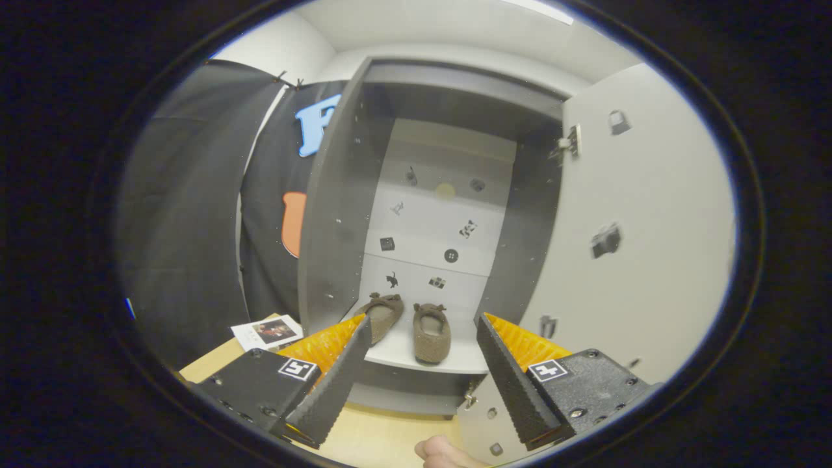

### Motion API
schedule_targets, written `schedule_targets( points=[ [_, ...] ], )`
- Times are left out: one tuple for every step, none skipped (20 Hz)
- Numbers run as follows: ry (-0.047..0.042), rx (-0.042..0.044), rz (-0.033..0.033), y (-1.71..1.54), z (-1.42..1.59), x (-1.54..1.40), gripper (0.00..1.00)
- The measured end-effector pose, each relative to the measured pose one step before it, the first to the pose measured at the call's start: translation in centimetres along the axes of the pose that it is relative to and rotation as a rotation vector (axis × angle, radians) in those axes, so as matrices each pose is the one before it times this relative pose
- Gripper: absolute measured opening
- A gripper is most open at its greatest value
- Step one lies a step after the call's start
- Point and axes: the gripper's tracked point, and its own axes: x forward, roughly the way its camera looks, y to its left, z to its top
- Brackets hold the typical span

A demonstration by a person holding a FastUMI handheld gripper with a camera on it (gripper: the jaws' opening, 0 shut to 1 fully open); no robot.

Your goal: Open the shoe cabinet door, grab the shoes and put them into the shoe cabinet, then close the shoe cabinet door.

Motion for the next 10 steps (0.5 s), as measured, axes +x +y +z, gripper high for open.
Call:
schedule_targets(
  points=[
    [-0.02591, -0.00997, -0.01514, -1.107, 0.615, -2.593, 1.00],
    [-0.03593, -0.01151, -0.01303, -1.284, 0.852, -2.677, 1.00],
    [-0.03293, -0.00961, -0.00933, -1.313, 0.926, -2.617, 1.00],
    [-0.03547, 0.00558, -0.00836, -1.312, 0.707, -2.608, 1.00],
    [-0.02355, 0.01453, -0.00443, -1.381, 0.640, -2.322, 1.00],
    [-0.01598, 0.01778, 0.00523, -1.342, 0.308, -2.451, 1.00],
    [-0.01407, 0.02485, 0.00872, -1.219, 0.387, -2.081, 1.00],
    [-0.01244, 0.02408, 0.01261, -1.188, 0.299, -1.735, 1.00],
    [-0.01684, 0.01762, 0.01071, -1.166, 0.237, -1.793, 1.00],
    [-0.01641, 0.00728, -0.00147, -1.409, 0.132, -1.239, 1.00]
  ],
)
